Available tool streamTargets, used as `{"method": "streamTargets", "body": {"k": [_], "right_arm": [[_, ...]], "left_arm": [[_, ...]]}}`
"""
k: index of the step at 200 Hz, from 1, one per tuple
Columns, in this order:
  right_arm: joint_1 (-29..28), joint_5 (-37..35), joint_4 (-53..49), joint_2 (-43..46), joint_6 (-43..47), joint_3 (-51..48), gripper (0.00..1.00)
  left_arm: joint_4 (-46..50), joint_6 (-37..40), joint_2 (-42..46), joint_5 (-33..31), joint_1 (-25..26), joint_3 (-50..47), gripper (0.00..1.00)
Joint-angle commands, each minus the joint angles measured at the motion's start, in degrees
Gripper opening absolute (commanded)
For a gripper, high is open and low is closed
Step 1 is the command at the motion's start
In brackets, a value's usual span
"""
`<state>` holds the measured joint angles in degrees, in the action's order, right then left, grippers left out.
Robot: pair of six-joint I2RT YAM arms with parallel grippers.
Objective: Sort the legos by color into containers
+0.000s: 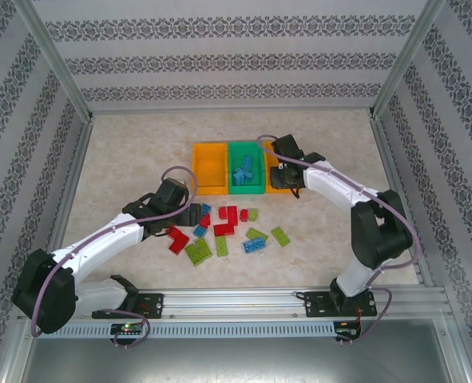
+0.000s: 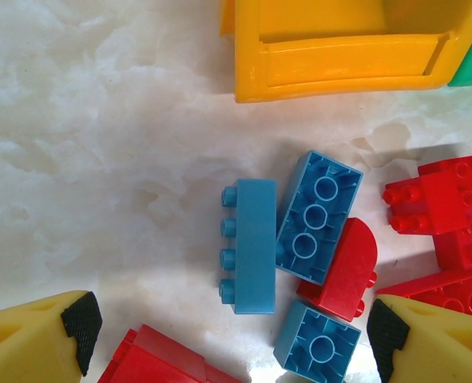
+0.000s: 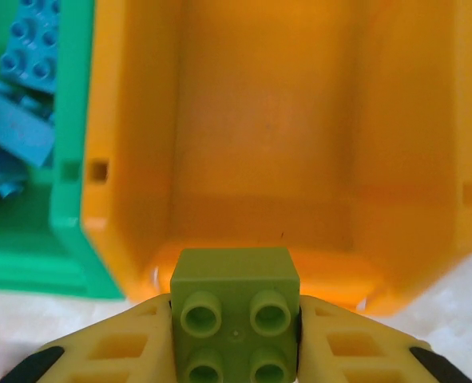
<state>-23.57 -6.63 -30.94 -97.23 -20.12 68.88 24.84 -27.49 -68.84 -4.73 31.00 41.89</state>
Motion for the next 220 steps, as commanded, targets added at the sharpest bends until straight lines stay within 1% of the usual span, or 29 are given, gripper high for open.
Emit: {"method": "streamTargets", "body": {"k": [1,15,31,46,73,94,116,133,160,193,220], "right_arm": [[1.2,-0.4,-0.2,-3.5,0.7,3.5,0.35],[1.8,-0.1,0.0,-5.3,0.4,5.2,0.37],[1.8,0.0,-0.1,-6.9,0.4,7.1,0.43],[1.7,0.1,-0.6,-7.7,0.3,8.6,0.55],[0.7,0.2,-1.3,-6.0,0.2,8.4,0.65],[-1.4,-0.1,-1.7,-2.1,0.3,5.7,0.67],[-4.7,0.1,-2.5,2.2,0.4,0.8,0.69],[-7.2,1.6,-1.9,5.3,-1.1,-4.6,0.68],[-10.6,3.1,0.0,9.0,-6.5,-11.1,0.68],[-13.6,4.6,4.2,9.7,-12.8,-14.9,0.68],[-15.0,5.5,7.3,8.1,-15.1,-15.8,0.68]], "left_arm": [[0.0,-0.6,1.7,-0.1,-0.5,-0.4,0.89],[-0.1,-0.6,1.6,-0.2,-0.4,-0.4,0.88],[-0.1,-0.5,1.5,-0.1,-0.5,-0.4,0.88],[-0.2,-0.4,1.5,0.0,-0.5,-0.3,0.88],[0.0,-0.3,1.7,-0.2,-0.4,-0.3,0.88],[-0.2,-0.3,1.7,-0.1,-0.4,-0.3,0.88],[-0.5,-0.3,1.8,-0.2,-0.5,-0.6,0.88],[-0.8,-0.3,1.8,-0.1,-0.4,-0.7,0.89],[-1.1,-0.3,1.6,0.2,-0.4,-0.7,0.89],[-1.6,-0.8,1.5,0.9,-0.4,-1.1,0.89],[-1.6,-1.0,1.6,1.0,-0.4,-1.2,0.88]]}}
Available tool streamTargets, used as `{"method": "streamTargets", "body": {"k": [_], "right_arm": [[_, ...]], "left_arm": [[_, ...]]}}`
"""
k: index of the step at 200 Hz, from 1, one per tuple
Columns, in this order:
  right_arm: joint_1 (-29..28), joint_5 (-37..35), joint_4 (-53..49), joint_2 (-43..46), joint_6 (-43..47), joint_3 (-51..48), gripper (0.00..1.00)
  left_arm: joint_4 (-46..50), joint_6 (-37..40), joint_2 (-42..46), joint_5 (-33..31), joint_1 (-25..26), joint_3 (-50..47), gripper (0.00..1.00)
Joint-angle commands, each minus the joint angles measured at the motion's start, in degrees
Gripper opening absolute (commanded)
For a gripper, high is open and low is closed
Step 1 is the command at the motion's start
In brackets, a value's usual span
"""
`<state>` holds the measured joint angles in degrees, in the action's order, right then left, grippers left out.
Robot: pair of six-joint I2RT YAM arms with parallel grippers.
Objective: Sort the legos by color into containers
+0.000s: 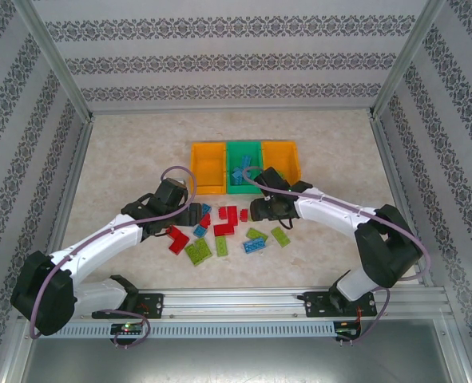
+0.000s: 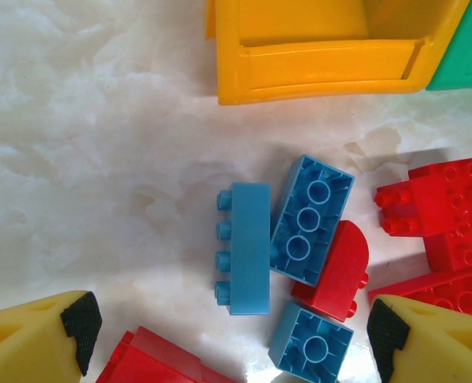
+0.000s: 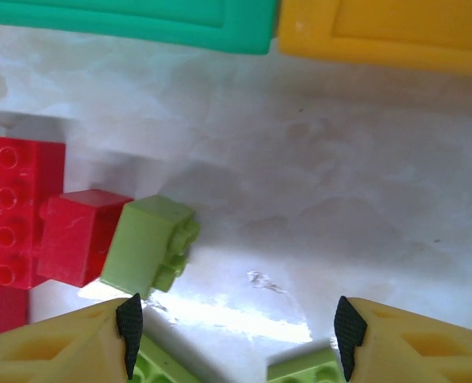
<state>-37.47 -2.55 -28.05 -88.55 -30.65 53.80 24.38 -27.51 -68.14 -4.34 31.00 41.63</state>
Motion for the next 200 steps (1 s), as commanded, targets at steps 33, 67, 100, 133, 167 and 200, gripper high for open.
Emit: {"method": "streamTargets", "body": {"k": [33,67,100,133,167,200], "right_arm": [[-1.5,2.0,6.5,-1.8,-5.7,-0.7,0.68],[-1.4,2.0,6.9,-4.1,-5.8,-0.1,0.67],[-1.3,1.2,6.7,-5.3,-5.7,-0.1,0.65],[-0.7,-0.3,4.8,-4.6,-4.8,-0.7,0.61],[0.4,-1.7,2.8,-1.9,-3.9,-2.5,0.58],[1.0,-2.0,1.9,0.0,-3.5,-3.4,0.58]], "left_arm": [[-1.3,-1.1,1.2,0.6,-0.4,-1.4,0.88],[-1.4,-1.1,1.3,0.5,-0.5,-1.5,0.88],[-1.1,-1.0,1.8,0.2,-0.4,-1.6,0.88],[-1.1,-1.1,2.2,0.1,-0.4,-1.8,0.89],[-1.4,-1.2,2.2,0.1,-0.4,-2.0,0.89],[-1.7,-1.3,2.2,0.5,-0.5,-1.9,0.89]]}}
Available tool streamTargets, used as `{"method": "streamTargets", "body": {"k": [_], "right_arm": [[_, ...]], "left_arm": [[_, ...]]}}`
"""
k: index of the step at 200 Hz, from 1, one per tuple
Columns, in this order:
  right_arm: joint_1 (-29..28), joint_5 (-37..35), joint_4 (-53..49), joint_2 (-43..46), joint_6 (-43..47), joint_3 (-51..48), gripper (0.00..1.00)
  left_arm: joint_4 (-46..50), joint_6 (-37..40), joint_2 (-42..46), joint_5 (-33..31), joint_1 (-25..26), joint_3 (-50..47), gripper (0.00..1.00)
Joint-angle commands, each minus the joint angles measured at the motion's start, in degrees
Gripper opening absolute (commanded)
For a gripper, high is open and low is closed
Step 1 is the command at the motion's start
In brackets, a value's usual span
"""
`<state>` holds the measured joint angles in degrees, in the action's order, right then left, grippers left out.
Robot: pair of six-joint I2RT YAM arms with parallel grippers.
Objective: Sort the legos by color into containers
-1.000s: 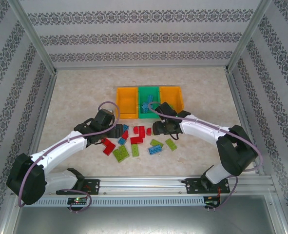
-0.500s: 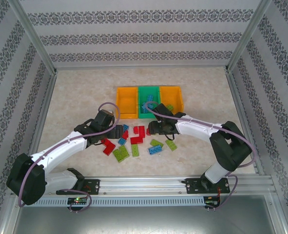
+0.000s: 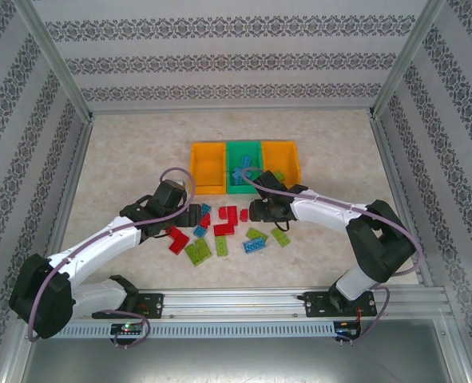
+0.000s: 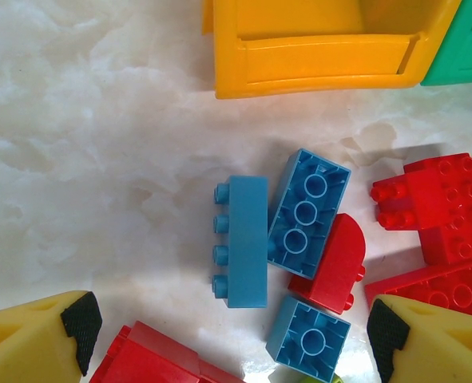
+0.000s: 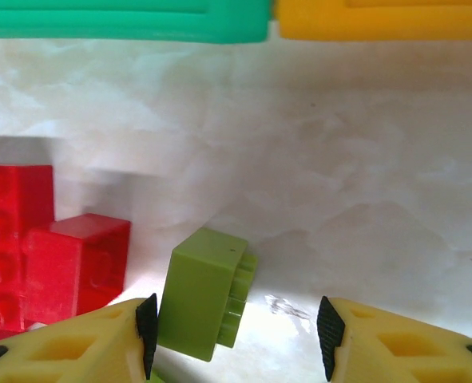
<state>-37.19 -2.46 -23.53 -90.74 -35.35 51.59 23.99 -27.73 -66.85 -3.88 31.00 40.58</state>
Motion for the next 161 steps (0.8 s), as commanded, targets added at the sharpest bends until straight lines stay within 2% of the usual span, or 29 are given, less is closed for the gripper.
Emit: {"method": "streamTargets", "body": {"k": [1,67,117,161], "right_arm": [[0.7,-2.1,-2.7,2.3,1.2,-1.1,0.58],[-1.7,-1.4,-2.1,2.4,-0.6,0.5,0.6],[-2.0,-1.0,-1.3,-1.8,0.1,1.7,0.6],[-1.7,-1.9,-1.4,-5.6,1.3,3.8,0.52]], "left_arm": [[-1.3,-1.1,0.8,0.0,-0.4,-0.9,0.89],[-1.2,-1.3,1.2,-0.2,-0.4,-1.2,0.89],[-1.3,-1.2,1.2,-0.3,-0.4,-1.4,0.89],[-1.0,-1.1,1.4,-0.5,-0.4,-1.5,0.89]]}}
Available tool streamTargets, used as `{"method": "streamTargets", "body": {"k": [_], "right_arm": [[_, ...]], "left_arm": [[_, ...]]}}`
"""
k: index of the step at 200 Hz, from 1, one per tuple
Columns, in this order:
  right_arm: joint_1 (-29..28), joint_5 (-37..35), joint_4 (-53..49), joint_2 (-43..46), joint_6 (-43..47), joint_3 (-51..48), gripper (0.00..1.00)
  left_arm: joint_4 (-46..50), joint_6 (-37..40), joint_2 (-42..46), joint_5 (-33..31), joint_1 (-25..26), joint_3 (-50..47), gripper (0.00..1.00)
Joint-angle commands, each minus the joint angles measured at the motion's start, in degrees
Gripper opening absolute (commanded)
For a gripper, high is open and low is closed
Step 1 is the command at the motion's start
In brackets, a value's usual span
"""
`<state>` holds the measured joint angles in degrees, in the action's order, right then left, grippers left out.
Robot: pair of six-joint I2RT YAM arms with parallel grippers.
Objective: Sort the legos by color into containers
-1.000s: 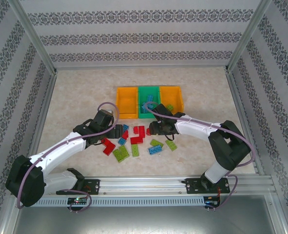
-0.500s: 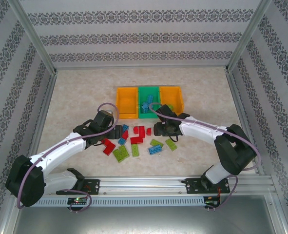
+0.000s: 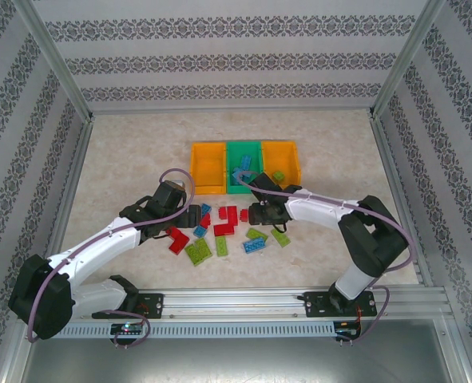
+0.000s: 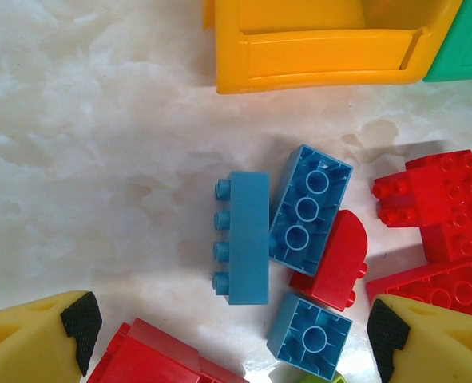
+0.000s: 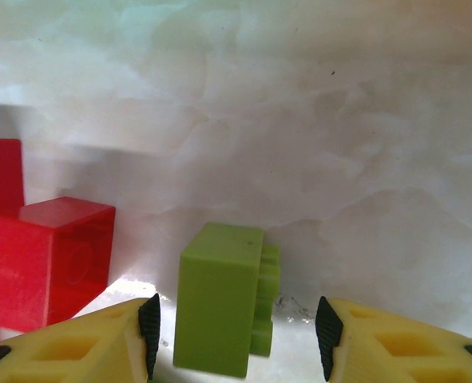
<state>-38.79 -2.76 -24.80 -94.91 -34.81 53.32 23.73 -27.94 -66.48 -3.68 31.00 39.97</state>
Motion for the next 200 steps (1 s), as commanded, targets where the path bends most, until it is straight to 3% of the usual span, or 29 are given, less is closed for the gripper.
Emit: {"method": "streamTargets", "body": {"k": [1,54,123,200], "right_arm": [[-0.2,-1.6,-0.1,-1.4,0.8,2.1,0.52],[0.0,-4.8,-1.5,2.9,1.6,1.0,0.27],[8.1,-5.1,-3.6,9.6,6.9,4.2,0.26],[15.7,-5.8,-3.7,-2.5,12.7,17.8,0.26]], "left_arm": [[-0.7,-0.9,1.0,-0.7,-0.4,-0.9,0.89],[-0.3,-0.9,1.4,-1.1,-0.4,-1.0,0.89],[-0.1,0.2,2.2,0.4,-0.3,-0.8,0.89],[0.9,2.0,4.4,3.0,0.5,-2.4,0.9]]}}
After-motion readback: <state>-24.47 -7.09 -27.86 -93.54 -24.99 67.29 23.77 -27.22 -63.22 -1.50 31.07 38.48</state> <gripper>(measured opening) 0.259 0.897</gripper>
